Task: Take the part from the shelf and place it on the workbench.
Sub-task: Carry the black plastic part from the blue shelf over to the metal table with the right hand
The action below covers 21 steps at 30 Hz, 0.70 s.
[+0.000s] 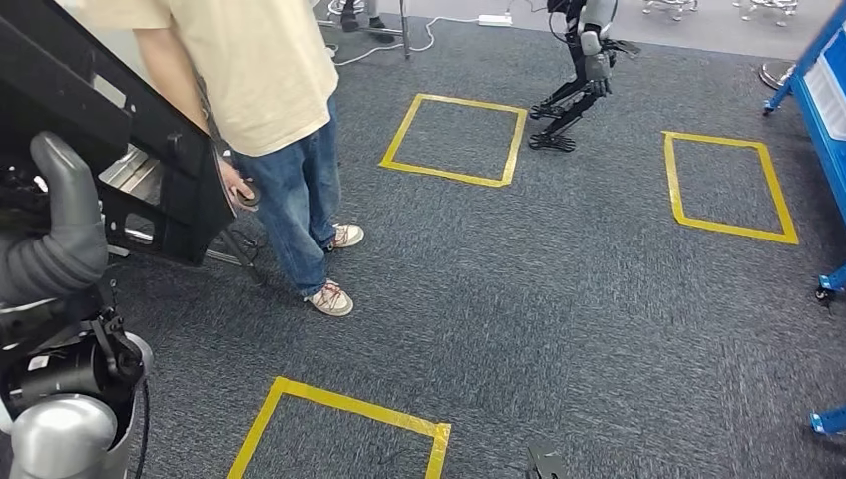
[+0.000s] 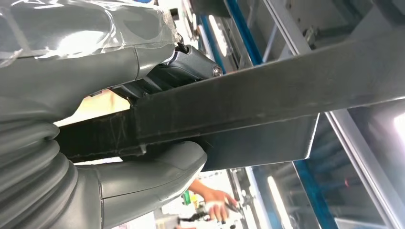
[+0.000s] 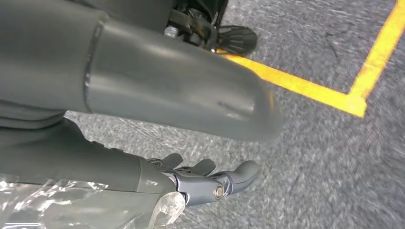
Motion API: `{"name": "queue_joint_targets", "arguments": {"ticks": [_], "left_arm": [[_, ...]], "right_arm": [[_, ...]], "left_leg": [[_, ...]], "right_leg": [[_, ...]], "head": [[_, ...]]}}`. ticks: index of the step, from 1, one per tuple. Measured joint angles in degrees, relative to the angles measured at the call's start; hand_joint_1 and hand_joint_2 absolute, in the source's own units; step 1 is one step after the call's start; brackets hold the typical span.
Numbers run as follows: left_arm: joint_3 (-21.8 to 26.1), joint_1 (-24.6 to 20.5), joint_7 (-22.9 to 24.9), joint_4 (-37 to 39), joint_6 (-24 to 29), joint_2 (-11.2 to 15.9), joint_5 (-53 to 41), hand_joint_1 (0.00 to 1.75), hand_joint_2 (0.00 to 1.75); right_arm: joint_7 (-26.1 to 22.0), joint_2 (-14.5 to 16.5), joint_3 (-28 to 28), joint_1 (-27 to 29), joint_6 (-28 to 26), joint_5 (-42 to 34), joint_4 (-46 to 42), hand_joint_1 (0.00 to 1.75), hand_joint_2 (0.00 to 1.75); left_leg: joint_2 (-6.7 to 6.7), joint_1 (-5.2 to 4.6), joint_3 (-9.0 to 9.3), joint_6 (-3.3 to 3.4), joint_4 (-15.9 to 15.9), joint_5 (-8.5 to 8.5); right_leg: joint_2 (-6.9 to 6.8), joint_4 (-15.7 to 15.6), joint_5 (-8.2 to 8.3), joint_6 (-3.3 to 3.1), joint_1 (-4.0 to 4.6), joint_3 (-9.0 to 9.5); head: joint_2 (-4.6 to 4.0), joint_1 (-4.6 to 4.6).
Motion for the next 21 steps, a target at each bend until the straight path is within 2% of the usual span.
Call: {"name": "queue_joint_targets", "arguments": {"ticks": [1,2,3,5,6,7,8,9,10,12,13,14,16,17,18,20,21], "left_arm": [[0.03,0.02,0.01,-0.02,0.02,0.04,-0.04,1.75,1.75],[0.05,-0.01,0.01,-0.05,-0.01,0.08,-0.10,1.75,1.75],[0.07,-0.06,0.03,-0.09,-0.08,0.10,-0.16,1.75,1.75],[0.03,-0.08,0.11,-0.15,-0.21,0.09,-0.26,1.75,1.75],[0.00,-0.01,0.19,-0.15,-0.25,0.07,-0.26,1.75,1.75],[-0.04,0.07,0.27,-0.15,-0.27,0.06,-0.26,1.75,1.75],[-0.10,0.13,0.33,-0.15,-0.34,0.06,-0.27,1.75,1.75],[-0.14,0.15,0.40,-0.15,-0.38,0.06,-0.27,1.75,1.75],[-0.16,0.15,0.44,-0.15,-0.42,0.06,-0.27,1.75,1.75],[-0.16,0.12,0.47,-0.15,-0.44,0.06,-0.28,1.75,1.75],[-0.14,0.09,0.50,-0.15,-0.43,0.06,-0.28,1.75,1.75],[-0.12,0.08,0.52,-0.15,-0.43,0.06,-0.30,1.75,1.75],[-0.08,0.11,0.55,-0.15,-0.44,0.10,-0.31,1.75,1.75],[-0.05,0.12,0.54,-0.15,-0.43,0.13,-0.32,1.75,1.75],[-0.03,0.08,0.54,-0.15,-0.43,0.16,-0.33,1.75,1.75],[0.00,0.04,0.52,-0.15,-0.37,0.19,-0.34,1.75,1.75],[-0.01,0.10,0.53,-0.15,-0.36,0.19,-0.34,1.75,1.75]], "right_arm": [[-0.02,0.05,0.01,-0.03,0.04,-0.02,0.00,0.00,0.00],[-0.03,0.11,0.02,-0.04,0.07,-0.03,0.00,0.00,0.00],[-0.05,0.16,0.04,-0.02,0.07,-0.03,0.00,0.00,0.00],[-0.07,0.17,0.15,0.24,0.08,-0.03,0.00,0.00,0.00],[-0.08,0.17,0.22,0.35,0.09,-0.03,0.00,0.00,0.00],[-0.05,0.17,0.29,0.46,0.09,-0.03,0.00,0.00,0.00],[-0.04,0.17,0.34,0.50,0.10,-0.03,0.00,0.00,0.00],[-0.03,0.17,0.37,0.52,0.10,-0.03,0.00,0.00,0.00],[-0.02,0.17,0.39,0.52,0.11,-0.02,0.00,0.00,0.00],[-0.01,0.19,0.42,0.57,0.14,0.02,0.00,0.00,0.00],[-0.01,0.20,0.42,0.56,0.17,0.04,0.00,0.00,0.00],[-0.01,0.22,0.42,0.52,0.21,0.05,0.00,0.00,0.00],[-0.01,0.27,0.42,0.30,0.25,0.05,0.00,0.00,0.00],[-0.02,0.29,0.41,0.21,0.26,0.05,0.00,0.00,0.00],[-0.02,0.30,0.40,0.19,0.26,0.05,0.00,0.00,0.00],[-0.02,0.27,0.40,0.23,0.25,0.05,0.00,0.00,0.00],[-0.02,0.27,0.40,0.30,0.25,0.05,0.00,0.00,0.00]], "left_leg": [[-0.59,0.16,0.15,0.30,-0.24,0.14],[-1.26,0.33,0.36,0.59,-0.55,0.29],[-1.82,0.56,0.63,0.97,-0.85,0.46],[-3.01,0.80,0.91,1.47,-1.09,0.55],[-3.67,0.82,0.91,1.62,-1.07,0.55],[-4.52,0.85,0.90,1.64,-1.06,0.53],[-5.42,0.91,0.92,1.62,-1.03,0.52],[-6.31,1.02,0.98,1.55,-0.98,0.50],[-7.16,1.18,1.03,1.41,-0.85,0.44],[-8.71,1.38,0.78,0.81,-0.26,0.15],[-9.38,1.40,0.50,0.41,0.02,0.05],[-10.05,1.46,0.22,0.02,0.14,0.04],[-11.23,1.69,-0.13,-0.62,0.07,0.24],[-10.69,1.72,-0.44,-0.86,0.47,0.02],[-9.36,1.68,-1.16,-1.11,1.88,-0.74],[-5.54,1.54,-4.36,-1.55,8.55,-3.99],[-4.44,1.57,-6.49,-1.72,12.98,-5.83]], "right_leg": [[-0.15,-0.01,-0.21,0.28,-0.07,0.15],[0.52,0.53,-0.69,0.54,-0.16,0.11],[1.78,2.10,-1.69,0.76,-0.25,-0.47],[4.92,8.95,-5.05,0.99,-0.41,-3.74],[5.70,13.20,-6.66,1.06,-0.48,-6.02],[6.03,16.32,-7.43,1.17,-0.55,-7.85],[6.12,17.43,-7.05,1.27,-0.67,-8.74],[6.22,16.05,-5.53,1.39,-0.82,-8.43],[6.69,12.58,-3.25,1.55,-1.05,-7.06],[9.79,4.66,0.40,1.90,-1.82,-3.73],[11.05,2.30,1.17,1.90,-2.05,-2.74],[11.80,1.29,1.25,1.69,-2.09,-2.31],[10.46,1.19,1.24,0.82,-1.81,-2.20],[9.71,1.10,1.31,0.40,-1.77,-2.11],[8.92,1.01,1.38,0.02,-1.77,-2.03],[7.41,0.93,1.31,-0.49,-1.57,-1.92],[6.62,0.93,1.23,-0.64,-1.39,-1.91]], "head": [[0.00,-0.01],[-0.01,0.03],[-0.01,0.07],[-0.01,0.21],[-0.01,0.26],[-0.01,0.30],[-0.01,0.33],[-0.01,0.33],[-0.01,0.33],[-0.01,0.34],[-0.01,0.34],[-0.01,0.33],[-0.01,0.30],[-0.02,0.22],[-0.02,0.12],[-0.02,-0.08],[-0.01,-0.12]]}}
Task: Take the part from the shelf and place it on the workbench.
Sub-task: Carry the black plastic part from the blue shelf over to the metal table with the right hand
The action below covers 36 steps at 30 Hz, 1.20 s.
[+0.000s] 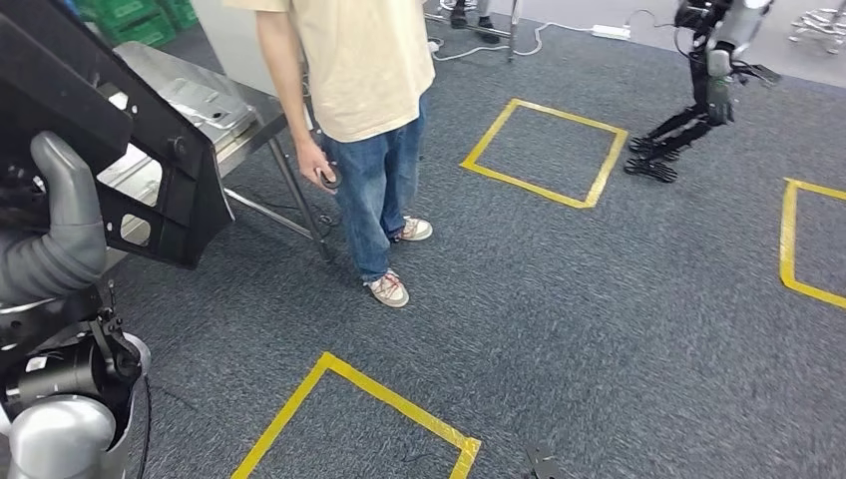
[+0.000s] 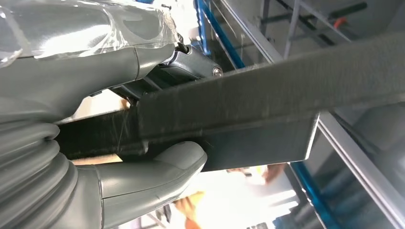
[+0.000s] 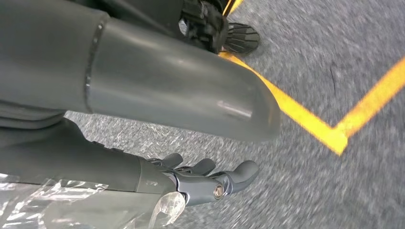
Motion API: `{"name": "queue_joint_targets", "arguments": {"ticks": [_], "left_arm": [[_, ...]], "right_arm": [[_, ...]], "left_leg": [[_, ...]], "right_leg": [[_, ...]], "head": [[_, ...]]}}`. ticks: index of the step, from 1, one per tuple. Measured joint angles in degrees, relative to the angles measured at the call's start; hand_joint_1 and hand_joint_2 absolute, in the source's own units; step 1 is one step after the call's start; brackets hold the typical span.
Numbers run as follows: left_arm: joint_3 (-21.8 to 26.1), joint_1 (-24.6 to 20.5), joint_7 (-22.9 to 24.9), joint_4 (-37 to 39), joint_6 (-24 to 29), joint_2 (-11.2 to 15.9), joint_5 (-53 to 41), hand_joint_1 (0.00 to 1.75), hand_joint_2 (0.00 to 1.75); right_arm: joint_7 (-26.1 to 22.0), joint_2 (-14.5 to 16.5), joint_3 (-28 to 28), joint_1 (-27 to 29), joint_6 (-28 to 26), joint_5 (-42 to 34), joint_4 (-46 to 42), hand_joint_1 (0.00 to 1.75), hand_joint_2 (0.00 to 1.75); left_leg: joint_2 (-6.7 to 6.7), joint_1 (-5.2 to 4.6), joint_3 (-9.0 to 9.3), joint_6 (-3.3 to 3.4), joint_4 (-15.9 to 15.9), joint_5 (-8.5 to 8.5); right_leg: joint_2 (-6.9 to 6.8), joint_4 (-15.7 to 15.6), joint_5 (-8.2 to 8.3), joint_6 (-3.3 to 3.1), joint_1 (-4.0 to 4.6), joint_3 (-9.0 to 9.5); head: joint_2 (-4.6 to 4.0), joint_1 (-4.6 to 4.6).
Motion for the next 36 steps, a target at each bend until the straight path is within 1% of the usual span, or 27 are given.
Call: {"name": "queue_joint_targets", "arguments": {"ticks": [1,2,3,4,5,7,8,10,11,13,15,16,17,18,19,21,22,24,25,26,28,30,32,33,34,35,36], "left_arm": [[-0.02,0.10,0.00,0.00,0.01,0.00,0.01,1.75,1.75],[-0.03,0.18,0.00,0.00,0.01,0.00,0.01,1.75,1.75],[-0.03,0.21,0.00,0.00,0.01,0.00,0.02,1.75,1.75],[-0.03,0.19,-0.01,0.00,0.01,0.00,0.02,1.75,1.75],[-0.02,0.12,-0.01,0.00,0.01,0.00,0.02,1.75,1.75],[-0.02,-0.14,-0.01,0.00,0.00,-0.01,0.01,1.75,1.75],[-0.02,-0.23,-0.01,0.00,-0.01,-0.01,-0.01,1.75,1.75],[0.01,-0.24,-0.03,-0.02,-0.02,0.01,-0.02,1.75,1.75],[0.03,-0.21,-0.03,-0.04,-0.03,0.03,-0.04,1.75,1.75],[0.01,-0.34,-0.02,-0.10,-0.05,0.04,-0.07,1.75,1.75],[-0.08,-0.37,0.02,-0.11,-0.11,-0.02,-0.07,1.75,1.75],[-0.13,-0.25,0.04,-0.10,-0.16,-0.06,-0.06,1.75,1.75],[-0.18,-0.12,0.04,-0.10,-0.23,-0.09,-0.05,1.75,1.75],[-0.23,-0.01,0.04,-0.09,-0.33,-0.10,-0.03,1.75,1.75],[-0.26,0.06,0.04,-0.09,-0.42,-0.11,-0.02,1.75,1.75],[-0.28,0.09,0.04,-0.09,-0.52,-0.10,0.01,1.75,1.75],[-0.26,0.09,0.05,-0.09,-0.52,-0.10,0.03,1.75,1.75],[-0.22,0.08,0.06,-0.10,-0.54,-0.10,0.06,1.75,1.75],[-0.19,0.10,0.07,-0.09,-0.54,-0.10,0.08,1.75,1.75],[-0.17,0.15,0.06,-0.10,-0.56,-0.08,0.07,1.75,1.75],[-0.13,0.10,0.06,-0.09,-0.58,-0.03,0.08,1.75,1.75],[-0.14,0.06,0.06,-0.09,-0.60,-0.01,0.09,1.75,1.75],[-0.14,0.20,0.06,-0.09,-0.61,0.00,0.22,1.75,1.75],[-0.14,0.22,0.06,-0.09,-0.66,0.00,0.33,1.75,1.75],[-0.13,0.20,0.06,-0.09,-0.71,0.00,0.43,1.75,1.75],[-0.12,0.11,0.06,-0.09,-0.79,0.01,0.49,1.75,1.75],[-0.11,-0.05,0.06,-0.10,-0.87,0.02,0.52,1.75,1.75]], "right_arm": [[0.00,-0.01,0.00,0.04,0.01,0.00,0.00,0.00,0.00],[0.00,-0.02,0.00,0.05,0.01,0.00,0.00,0.00,0.00],[0.00,-0.02,0.00,0.04,0.02,0.00,0.00,0.00,0.00],[0.00,-0.01,0.00,0.01,0.02,0.00,0.00,0.00,0.00],[0.00,0.01,0.00,-0.03,0.03,0.00,0.00,0.00,0.00],[0.00,0.05,0.01,-0.09,0.05,0.00,0.00,0.00,0.00],[0.00,0.07,0.01,-0.12,0.05,0.00,0.00,0.00,0.00],[0.00,0.12,0.01,-0.31,0.08,0.01,-0.01,0.00,0.00],[0.01,0.13,0.01,-0.39,0.11,0.02,-0.02,0.00,0.00],[0.00,0.11,0.03,-0.45,0.20,0.04,-0.04,0.00,0.00],[0.00,0.08,0.04,-0.17,0.24,-0.05,-0.04,0.00,0.00],[0.01,0.05,0.04,-0.01,0.24,-0.15,-0.04,0.00,0.00],[0.01,0.02,0.04,0.15,0.24,-0.25,-0.04,0.00,0.00],[0.00,-0.01,0.04,0.27,0.25,-0.34,-0.04,0.00,0.00],[-0.01,-0.04,0.04,0.37,0.25,-0.40,-0.04,0.00,0.00],[-0.05,-0.07,0.04,0.53,0.27,-0.46,-0.04,0.00,0.00],[-0.10,-0.08,0.04,0.59,0.30,-0.51,-0.04,0.00,0.00],[-0.20,-0.08,0.03,0.54,0.38,-0.61,-0.04,0.00,0.00],[-0.24,-0.08,0.02,0.42,0.41,-0.65,-0.04,0.00,0.00],[-0.27,-0.05,0.02,0.30,0.44,-0.68,-0.04,0.00,0.00],[-0.32,-0.02,0.01,0.26,0.47,-0.75,-0.04,0.00,0.00],[-0.36,-0.03,-0.01,0.40,0.50,-0.82,-0.04,0.00,0.00],[-0.36,-0.03,0.00,0.50,0.65,-0.85,-0.04,0.00,0.00],[-0.35,-0.02,0.00,0.50,0.75,-0.85,-0.04,0.00,0.00],[-0.35,-0.01,0.00,0.48,0.86,-0.85,-0.04,0.00,0.00],[-0.35,0.01,0.00,0.45,0.95,-0.85,-0.04,0.00,0.00],[-0.34,0.08,0.00,0.42,1.02,-0.85,-0.04,0.00,0.00]], "left_leg": [[0.47,0.03,-1.83,-0.06,3.65,-1.25],[0.63,0.03,-2.73,-0.01,5.37,-1.52],[0.74,-0.03,-2.30,0.16,4.56,-0.70],[1.13,-0.20,-0.61,0.50,1.32,1.02],[2.34,-0.56,1.87,1.02,-3.30,3.03],[5.13,-1.63,5.71,2.09,-10.78,5.30],[5.92,-2.05,6.41,2.48,-12.35,5.50],[4.91,-2.21,6.58,2.99,-12.94,5.44],[4.19,-2.01,6.89,3.18,-13.27,5.63],[2.86,-1.39,7.66,3.70,-13.97,6.08],[1.58,-1.04,7.87,4.02,-14.11,6.19],[0.81,-0.96,7.90,4.09,-14.11,6.16],[-0.09,-0.87,7.92,4.07,-14.08,6.12],[-1.04,-0.74,7.97,3.98,-14.04,6.07],[-1.98,-0.53,8.05,3.82,-13.98,6.00],[-3.66,-0.19,8.06,3.14,-13.50,5.62],[-4.36,-0.11,7.90,2.72,-13.17,5.40],[-5.50,-0.06,7.51,1.96,-12.84,5.20],[-6.01,0.07,7.37,1.74,-12.88,5.24],[-5.83,0.15,7.26,1.54,-12.76,5.19],[-3.06,0.09,5.89,1.09,-9.93,3.60],[0.09,0.01,2.29,0.64,-2.50,0.09],[0.64,0.09,-1.25,0.48,4.42,-2.26],[0.68,0.07,-1.66,0.55,5.05,-1.98],[0.86,-0.02,-0.80,0.77,3.21,-0.70],[1.48,-0.22,1.16,1.17,-0.68,1.26],[2.91,-0.65,3.56,1.71,-5.31,3.08]], "right_leg": [[-0.81,0.01,-0.09,-0.10,0.16,0.02],[-1.64,0.01,-0.19,-0.18,0.29,0.07],[-2.43,0.01,-0.32,-0.23,0.41,0.20],[-3.19,0.00,-0.47,-0.27,0.53,0.41],[-3.88,-0.02,-0.65,-0.26,0.61,0.68],[-5.13,-0.01,-1.07,0.00,0.92,1.09],[-5.73,-0.04,-1.26,0.21,1.03,1.23],[-7.01,-0.23,-1.56,0.70,1.17,1.58],[-6.72,-0.08,-1.82,0.99,1.14,1.77],[-3.96,2.85,-3.63,1.45,1.06,0.73],[-0.97,10.26,-6.91,1.73,0.87,-3.05],[-0.54,14.03,-8.12,1.86,0.79,-5.20],[-0.42,16.27,-8.32,2.01,0.69,-6.74],[-0.39,16.31,-7.39,2.16,0.55,-7.27],[-0.20,13.92,-5.46,2.32,0.39,-6.58],[1.69,5.78,-1.09,2.79,-0.17,-3.30],[2.68,2.66,0.21,2.74,-0.40,-1.99],[3.49,0.40,0.72,2.10,-0.37,-1.04],[2.77,0.38,0.78,1.54,-0.28,-1.05],[2.14,0.34,0.83,1.13,-0.21,-1.00],[0.89,0.22,0.90,0.38,-0.24,-0.90],[-0.33,0.19,0.79,-0.08,-0.08,-0.85],[-1.71,0.20,0.60,-0.28,0.09,-0.81],[-2.43,0.21,0.49,-0.34,0.18,-0.73],[-3.17,0.20,0.35,-0.37,0.28,-0.56],[-3.89,0.19,0.18,-0.38,0.38,-0.30],[-4.56,0.17,-0.01,-0.33,0.49,-0.02]], "head": [[0.00,-0.01],[0.00,-0.01],[0.00,-0.01],[0.00,-0.01],[0.01,-0.01],[0.01,-0.01],[0.01,0.00],[0.01,0.01],[0.01,0.01],[0.00,0.10],[-0.01,0.25],[-0.01,0.31],[-0.01,0.35],[-0.01,0.39],[-0.01,0.39],[0.00,0.40],[0.00,0.41],[0.01,0.40],[0.00,0.39],[-0.01,0.38],[-0.01,0.23],[0.00,0.08],[0.01,0.08],[0.00,0.08],[0.00,0.08],[-0.01,0.08],[0.00,0.08]]}}
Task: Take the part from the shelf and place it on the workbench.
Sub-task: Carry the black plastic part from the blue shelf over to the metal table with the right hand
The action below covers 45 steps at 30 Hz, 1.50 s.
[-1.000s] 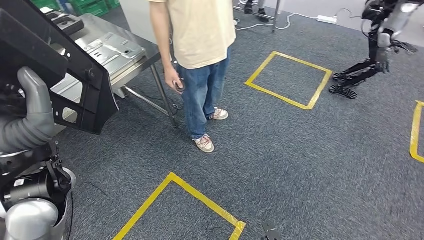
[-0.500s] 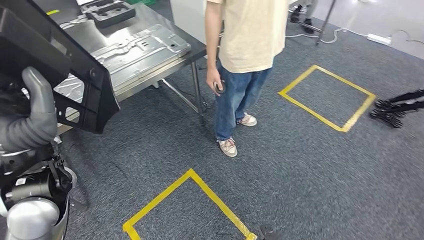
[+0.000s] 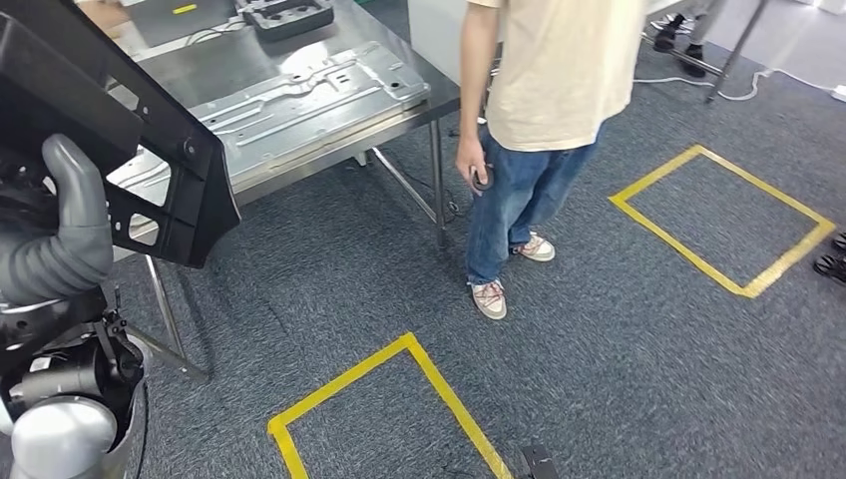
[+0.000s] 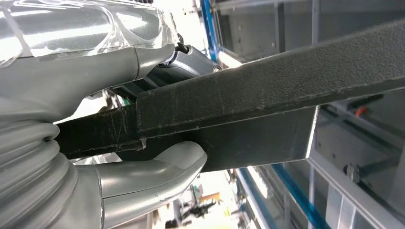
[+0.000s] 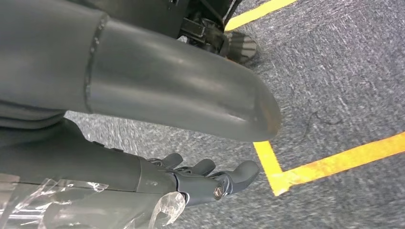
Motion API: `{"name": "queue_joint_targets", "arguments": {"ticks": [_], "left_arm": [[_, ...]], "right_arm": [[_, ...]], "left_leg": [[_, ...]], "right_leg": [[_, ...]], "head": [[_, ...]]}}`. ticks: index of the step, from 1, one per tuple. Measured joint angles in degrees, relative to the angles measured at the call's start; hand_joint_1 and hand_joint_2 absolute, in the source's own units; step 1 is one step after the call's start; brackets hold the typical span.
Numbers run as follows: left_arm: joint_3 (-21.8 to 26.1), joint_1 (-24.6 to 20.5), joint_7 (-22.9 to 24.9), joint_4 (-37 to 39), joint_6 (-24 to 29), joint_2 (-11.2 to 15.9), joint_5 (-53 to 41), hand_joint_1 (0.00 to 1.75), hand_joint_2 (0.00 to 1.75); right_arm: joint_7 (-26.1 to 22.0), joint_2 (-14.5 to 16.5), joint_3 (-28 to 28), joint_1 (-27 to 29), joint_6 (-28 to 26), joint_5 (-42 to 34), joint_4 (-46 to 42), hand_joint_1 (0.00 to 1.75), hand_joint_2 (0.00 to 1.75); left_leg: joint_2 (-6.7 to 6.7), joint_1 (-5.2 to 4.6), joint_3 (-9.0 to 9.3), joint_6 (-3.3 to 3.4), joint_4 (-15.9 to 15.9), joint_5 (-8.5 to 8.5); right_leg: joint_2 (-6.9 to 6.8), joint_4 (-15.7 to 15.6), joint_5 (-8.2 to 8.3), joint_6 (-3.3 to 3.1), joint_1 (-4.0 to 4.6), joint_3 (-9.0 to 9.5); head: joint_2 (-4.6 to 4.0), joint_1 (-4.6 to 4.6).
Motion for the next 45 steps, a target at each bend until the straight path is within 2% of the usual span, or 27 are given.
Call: {"name": "queue_joint_targets", "arguments": {"ticks": [2,3,5,6,8,10,11,12,13,14,16,18,20,22,24,26,27,28,29,31,33,36,38,40,42,43,45], "left_arm": [[-0.03,-0.46,0.02,-0.02,-0.26,0.02,0.00,1.75,1.75],[-0.03,-0.65,0.04,-0.02,-0.45,0.05,-0.01,1.75,1.75],[-0.01,-0.81,0.16,-0.03,-0.79,0.15,-0.03,1.75,1.75],[0.00,-0.85,0.21,-0.04,-0.90,0.20,-0.04,1.75,1.75],[-0.02,-1.09,0.36,-0.06,-1.20,0.21,0.01,1.75,1.75],[-0.08,-1.23,0.54,-0.05,-1.75,0.21,0.17,1.75,1.75],[-0.13,-1.20,0.61,-0.04,-2.02,0.21,0.31,1.75,1.75],[-0.18,-1.19,0.66,-0.04,-2.27,0.21,0.43,1.75,1.75],[-0.24,-1.17,0.71,-0.03,-2.49,0.21,0.61,1.75,1.75],[-0.27,-1.19,0.75,-0.03,-2.68,0.22,0.76,1.75,1.75],[-0.32,-1.31,0.78,-0.03,-2.99,0.22,1.00,1.75,1.75],[-0.31,-1.49,0.75,-0.03,-3.08,0.25,1.12,1.75,1.75],[-0.24,-1.54,0.72,-0.02,-3.10,0.39,1.19,1.75,1.75],[-0.13,-1.66,0.68,-0.01,-3.11,0.68,1.20,1.75,1.75],[-0.06,-1.82,0.63,-0.01,-3.10,0.89,1.20,1.75,1.75],[-0.06,-1.79,0.61,0.00,-3.10,0.93,1.20,1.75,1.75],[-0.07,-1.74,0.61,0.01,-3.10,0.95,1.20,1.75,1.75],[-0.07,-1.74,0.61,0.01,-3.10,0.96,1.20,1.75,1.75],[-0.07,-1.78,0.60,0.01,-3.10,0.98,1.20,1.75,1.75],[-0.05,-1.93,0.57,0.01,-3.14,1.05,1.22,1.75,1.75],[-0.01,-2.12,0.42,-0.01,-3.47,1.14,1.58,1.75,1.75],[0.05,-2.10,-0.12,-0.11,-4.94,1.45,3.12,1.75,1.75],[0.08,-2.03,-0.52,-0.31,-5.89,1.63,4.27,1.75,1.75],[0.05,-1.86,-1.11,-0.43,-6.61,1.68,5.50,1.75,1.75],[0.02,-1.54,-1.86,-0.43,-7.15,1.72,6.59,1.75,1.75],[0.01,-1.40,-2.23,-0.44,-7.30,1.73,6.97,1.75,1.75],[0.04,-1.17,-2.77,-0.50,-7.37,1.77,7.34,1.75,1.75]], "right_arm": [[0.03,0.13,0.00,-0.03,0.16,0.00,0.00,0.00,0.00],[0.05,0.19,0.00,-0.10,0.26,-0.01,0.00,0.00,0.00],[0.10,0.26,0.01,-0.36,0.39,-0.03,-0.02,0.00,0.00],[0.12,0.29,0.01,-0.48,0.45,-0.03,-0.03,0.00,0.00],[0.16,0.33,0.03,-0.46,0.61,-0.03,-0.04,0.00,0.00],[0.26,0.34,0.05,-0.23,0.83,-0.03,-0.03,0.00,0.00],[0.33,0.34,0.05,-0.09,0.91,-0.02,-0.02,0.00,0.00],[0.35,0.34,0.06,-0.02,0.96,-0.02,-0.02,0.00,0.00],[0.36,0.34,0.07,0.03,0.99,-0.01,-0.02,0.00,0.00],[0.37,0.34,0.07,0.06,1.01,0.00,-0.02,0.00,0.00],[0.38,0.36,0.07,0.09,1.01,0.02,-0.02,0.00,0.00],[0.42,0.40,0.07,-0.04,1.02,0.02,-0.02,0.00,0.00],[0.44,0.51,0.07,-0.37,1.04,0.02,-0.02,0.00,0.00],[0.43,0.64,0.05,-0.56,1.11,0.01,-0.02,0.00,0.00],[0.43,0.69,0.03,-0.47,1.18,0.00,-0.02,0.00,0.00],[0.43,0.71,0.03,-0.28,1.20,-0.01,-0.02,0.00,0.00],[0.43,0.72,0.03,-0.24,1.20,-0.01,-0.02,0.00,0.00],[0.43,0.73,0.04,-0.23,1.21,-0.01,-0.02,0.00,0.00],[0.43,0.75,0.05,-0.25,1.22,-0.01,-0.02,0.00,0.00],[0.40,0.86,0.05,-0.28,1.31,-0.08,-0.02,0.00,0.00],[0.34,0.97,0.04,-0.28,1.37,-0.23,-0.02,0.00,0.00],[0.91,1.08,0.02,-0.42,0.68,-0.90,-0.02,0.00,0.00],[1.26,1.10,0.03,-0.43,0.22,-1.34,-0.02,0.00,0.00],[1.34,0.96,0.04,-0.13,0.05,-1.49,-0.01,0.00,0.00],[1.37,0.84,0.04,0.22,-0.02,-1.48,0.01,0.00,0.00],[1.37,0.78,0.04,0.36,-0.02,-1.46,0.01,0.00,0.00],[1.37,0.69,0.04,0.49,-0.02,-1.43,0.02,0.00,0.00]], "left_leg": [[2.37,-0.87,3.34,0.70,-6.43,1.96],[2.79,-1.17,3.84,0.80,-7.50,2.01],[1.50,-0.98,4.09,0.88,-7.99,2.15],[0.78,-0.74,4.27,1.04,-8.28,2.29],[-0.50,-0.06,4.71,1.56,-8.74,2.69],[-1.91,0.21,4.73,1.87,-8.72,2.80],[-2.78,0.35,4.72,1.86,-8.72,2.80],[-3.73,0.51,4.74,1.81,-8.68,2.77],[-4.70,0.71,4.78,1.65,-8.59,2.70],[-5.66,0.96,4.80,1.37,-8.39,2.56],[-7.34,1.30,4.43,0.38,-7.44,1.96],[-8.56,1.47,3.79,-0.52,-6.72,1.46],[-9.40,1.77,3.48,-1.04,-6.87,1.52],[-7.22,1.77,2.76,-1.42,-5.45,0.82],[-3.52,1.59,-0.16,-1.72,0.68,-2.16],[-2.23,1.59,-4.19,-1.84,8.51,-5.25],[-2.14,1.56,-5.28,-1.73,10.37,-5.53],[-2.05,1.46,-5.17,-1.49,9.94,-4.75],[-1.69,1.25,-3.81,-1.06,7.06,-3.03],[0.59,0.38,0.42,0.18,-1.30,0.53],[2.44,-0.51,2.65,1.15,-5.96,1.77],[1.48,-0.64,3.14,1.35,-7.00,1.89],[0.70,-0.22,3.81,1.46,-7.76,2.21],[0.01,-0.04,4.10,1.77,-7.98,2.17],[-0.94,-0.10,4.18,1.99,-7.96,1.99],[-1.46,-0.11,4.30,2.03,-7.94,1.89],[-2.37,-0.05,4.76,1.87,-7.83,1.52]], "right_leg": [[-1.14,-0.02,-0.44,0.25,0.31,0.38],[-1.71,-0.06,-0.62,0.44,0.42,0.55],[-2.77,-0.09,-1.00,0.90,0.52,0.92],[-2.31,0.33,-1.38,1.20,0.50,1.00],[0.75,4.51,-3.75,1.66,0.42,-0.65],[3.60,12.51,-7.15,1.95,0.20,-4.62],[4.03,15.76,-8.00,2.13,0.10,-6.49],[4.15,17.06,-7.69,2.36,-0.08,-7.51],[4.24,16.02,-6.25,2.63,-0.33,-7.45],[4.66,12.81,-3.99,2.99,-0.69,-6.36],[7.07,4.88,-0.04,3.68,-1.60,-3.31],[8.44,1.42,0.98,3.34,-1.79,-2.01],[7.18,1.41,0.90,2.22,-1.45,-2.03],[5.87,1.30,0.98,1.38,-1.42,-1.95],[4.58,1.25,0.92,0.88,-1.27,-1.89],[3.08,1.27,0.72,0.61,-0.97,-1.88],[2.29,1.27,0.60,0.52,-0.82,-1.83],[1.51,1.27,0.47,0.48,-0.65,-1.73],[0.72,1.26,0.32,0.45,-0.48,-1.54],[-0.65,1.20,-0.02,0.55,-0.19,-0.99],[-1.75,1.04,-0.32,1.01,-0.15,-0.53],[-2.55,0.80,-0.81,1.97,-0.22,0.10],[0.09,3.12,-2.38,2.42,-0.26,-0.66],[3.35,10.08,-5.69,2.59,-0.26,-4.22],[4.13,16.43,-7.49,2.66,-0.19,-7.97],[4.15,16.78,-6.75,2.66,-0.20,-8.50],[4.24,10.72,-2.46,2.54,-0.25,-6.21]], "head": [[0.00,0.01],[0.00,0.02],[0.00,0.01],[0.00,0.06],[-0.01,0.20],[-0.01,0.38],[-0.01,0.44],[-0.01,0.48],[-0.01,0.48],[-0.01,0.48],[-0.01,0.50],[-0.01,0.51],[-0.01,0.50],[-0.01,0.36],[-0.01,0.21],[-0.01,0.17],[-0.01,0.16],[-0.01,0.15],[-0.01,0.15],[-0.01,0.18],[-0.01,0.21],[0.00,0.22],[0.00,0.25],[-0.01,0.28],[-0.01,0.28],[-0.01,0.28],[0.00,0.28]]}}
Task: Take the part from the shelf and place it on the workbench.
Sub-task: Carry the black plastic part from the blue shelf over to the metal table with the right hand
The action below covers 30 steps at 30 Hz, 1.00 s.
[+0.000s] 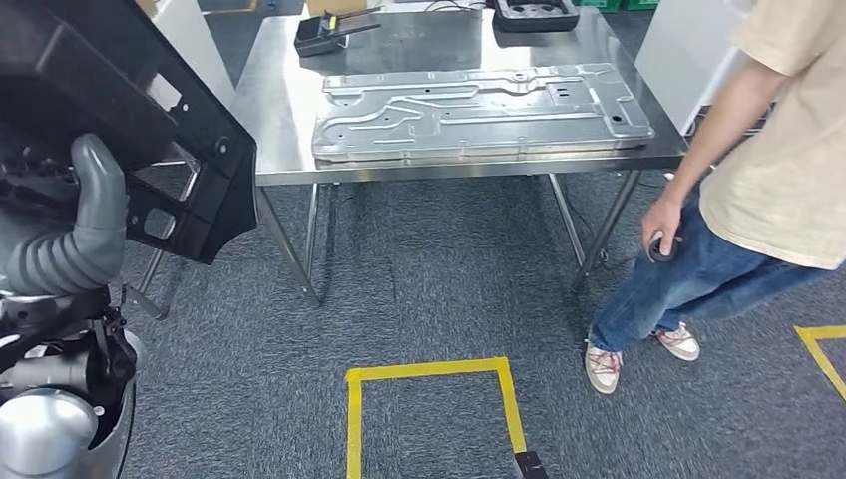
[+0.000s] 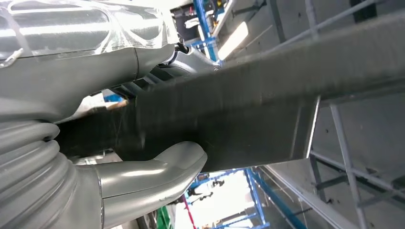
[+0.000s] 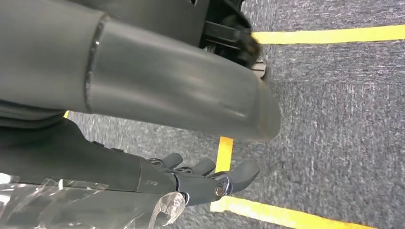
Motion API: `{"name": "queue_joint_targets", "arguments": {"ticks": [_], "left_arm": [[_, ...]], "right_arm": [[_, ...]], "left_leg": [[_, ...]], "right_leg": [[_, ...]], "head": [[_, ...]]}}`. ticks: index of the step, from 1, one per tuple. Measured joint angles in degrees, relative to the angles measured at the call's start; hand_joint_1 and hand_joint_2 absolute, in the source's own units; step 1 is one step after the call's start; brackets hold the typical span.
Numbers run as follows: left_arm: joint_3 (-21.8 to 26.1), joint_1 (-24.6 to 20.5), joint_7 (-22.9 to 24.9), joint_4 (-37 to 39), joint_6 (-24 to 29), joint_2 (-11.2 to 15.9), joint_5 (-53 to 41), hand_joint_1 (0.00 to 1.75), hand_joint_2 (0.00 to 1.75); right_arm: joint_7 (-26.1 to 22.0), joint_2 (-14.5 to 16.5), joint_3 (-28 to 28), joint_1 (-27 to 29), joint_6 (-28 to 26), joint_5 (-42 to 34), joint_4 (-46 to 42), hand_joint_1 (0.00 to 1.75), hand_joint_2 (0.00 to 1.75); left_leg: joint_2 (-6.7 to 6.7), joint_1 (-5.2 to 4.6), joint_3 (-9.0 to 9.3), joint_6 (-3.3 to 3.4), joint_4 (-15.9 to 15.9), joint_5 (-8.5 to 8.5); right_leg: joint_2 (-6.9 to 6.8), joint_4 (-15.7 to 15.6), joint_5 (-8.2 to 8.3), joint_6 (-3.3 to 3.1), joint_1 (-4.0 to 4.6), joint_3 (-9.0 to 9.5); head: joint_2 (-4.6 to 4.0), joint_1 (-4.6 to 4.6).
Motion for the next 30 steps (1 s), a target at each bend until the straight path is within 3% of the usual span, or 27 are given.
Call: {"name": "queue_joint_targets", "arguments": {"ticks": [2,3,7,9,11,12,13,14,16,18,20,23,25,27,28,29,30], "left_arm": [[0.06,0.12,-0.23,-0.07,-0.06,0.10,0.16,1.75,1.75],[0.11,0.15,-0.28,-0.12,-0.08,0.17,0.21,1.75,1.75],[0.37,0.26,-0.36,-0.54,-0.14,0.49,0.17,1.75,1.75],[0.48,0.26,-0.36,-0.75,-0.13,0.78,0.08,1.75,1.75],[0.48,0.46,-0.32,-0.86,-0.13,0.99,0.02,1.75,1.75],[0.46,0.59,-0.28,-0.86,-0.13,1.07,0.02,1.75,1.75],[0.46,0.68,-0.25,-0.86,-0.14,1.15,0.01,1.75,1.75],[0.46,0.69,-0.23,-0.87,-0.17,1.20,-0.02,1.75,1.75],[0.46,0.64,-0.22,-0.89,-0.26,1.25,-0.12,1.75,1.75],[0.46,0.56,-0.18,-0.94,-0.37,1.32,-0.18,1.75,1.75],[0.46,0.52,-0.14,-0.98,-0.51,1.40,-0.18,1.75,1.75],[0.46,0.36,-0.12,-1.19,-0.69,1.54,-0.18,1.75,1.75],[0.43,0.26,-0.09,-1.32,-0.73,1.56,-0.17,1.75,1.75],[0.37,0.33,-0.06,-1.34,-0.76,1.56,-0.15,1.75,1.75],[0.34,0.38,-0.04,-1.34,-0.78,1.56,-0.15,1.75,1.75],[0.33,0.40,-0.05,-1.34,-0.79,1.56,-0.15,1.75,1.75],[0.33,0.39,-0.05,-1.34,-0.79,1.56,-0.15,1.75,1.75]], "right_arm": [[0.00,-0.15,-0.01,0.00,-0.01,0.00,0.01,0.00,0.00],[0.00,-0.20,-0.01,-0.07,-0.02,0.02,0.02,0.00,0.00],[-0.02,-0.17,-0.01,-0.46,-0.01,0.07,0.02,0.00,0.00],[-0.03,-0.12,-0.01,-0.47,-0.07,0.09,0.02,0.00,0.00],[-0.03,-0.13,-0.01,-0.43,-0.13,0.16,0.02,0.00,0.00],[-0.02,-0.13,0.00,-0.42,-0.13,0.21,0.02,0.00,0.00],[-0.01,-0.12,0.01,-0.42,-0.13,0.25,0.02,0.00,0.00],[0.00,-0.09,0.01,-0.43,-0.13,0.30,0.02,0.00,0.00],[0.02,-0.01,0.02,-0.45,-0.13,0.45,0.02,0.00,0.00],[0.06,0.08,0.04,-0.58,-0.12,0.57,0.02,0.00,0.00],[0.15,0.13,0.08,-0.73,-0.11,0.60,0.02,0.00,0.00],[0.22,0.16,0.20,-0.97,-0.12,0.59,0.00,0.00,0.00],[0.27,0.15,0.31,-1.03,-0.13,0.59,0.00,0.00,0.00],[0.33,0.14,0.35,-0.99,-0.13,0.59,0.01,0.00,0.00],[0.37,0.14,0.37,-0.94,-0.13,0.59,0.01,0.00,0.00],[0.39,0.13,0.38,-0.88,-0.13,0.58,0.01,0.00,0.00],[0.40,0.12,0.40,-0.83,-0.13,0.58,0.01,0.00,0.00]], "left_leg": [[-0.63,-0.11,0.31,-0.47,0.28,-0.57],[-0.81,-0.19,0.34,-0.69,0.40,-0.81],[-0.68,-0.08,0.02,-1.65,1.23,-1.73],[-0.20,0.18,-2.29,-2.41,6.00,-3.85],[0.00,0.55,-6.76,-3.05,14.10,-6.55],[0.04,0.72,-8.74,-3.23,17.05,-7.04],[0.07,0.84,-9.75,-3.32,17.92,-6.44],[0.13,0.92,-9.50,-3.30,16.31,-4.74],[0.55,0.93,-6.43,-3.01,8.20,0.08],[0.99,0.53,-3.74,-2.48,2.03,2.37],[0.90,0.09,-3.20,-1.89,0.94,2.04],[0.59,0.39,-2.21,-0.84,0.20,1.80],[0.56,0.44,-1.38,-0.07,-0.15,1.40],[0.50,0.25,-0.92,0.43,-0.15,0.87],[0.36,0.15,-0.64,0.52,-0.15,0.59],[0.17,0.10,-0.28,0.51,-0.14,0.30],[-0.02,0.08,0.19,0.41,-0.14,-0.03]], "right_leg": [[0.39,-7.62,3.38,-0.31,0.01,3.33],[0.54,-9.71,3.98,-0.53,0.07,4.24],[0.36,-10.66,3.63,-1.68,0.12,4.85],[0.25,-10.77,3.40,-2.22,-0.12,5.28],[0.24,-10.76,2.97,-2.50,-0.14,5.69],[0.24,-10.75,2.72,-2.50,-0.14,5.95],[0.24,-10.75,2.42,-2.45,-0.15,6.30],[0.24,-10.75,2.08,-2.34,-0.17,6.76],[0.23,-10.82,1.33,-1.99,-0.22,7.81],[0.23,-10.95,0.73,-1.48,-0.07,8.36],[0.14,-11.34,0.46,-0.90,0.03,8.60],[-0.05,-10.33,-0.48,-0.09,-0.02,8.71],[0.00,-4.15,-2.85,0.01,-0.01,5.60],[0.02,3.71,-4.99,0.03,0.03,0.47],[0.02,5.43,-4.65,0.03,0.03,-1.21],[0.02,4.81,-3.16,-0.03,0.03,-1.72],[0.04,2.00,-0.77,-0.15,0.04,-1.07]], "head": [[0.00,0.01],[-0.01,0.01],[-0.01,-0.02],[-0.01,-0.12],[-0.01,-0.17],[-0.01,-0.18],[-0.01,-0.17],[-0.01,-0.17],[-0.01,-0.17],[0.00,-0.18],[0.00,-0.18],[0.00,-0.13],[-0.01,-0.04],[-0.01,0.03],[-0.01,0.07],[-0.01,0.07],[-0.01,0.07]]}}
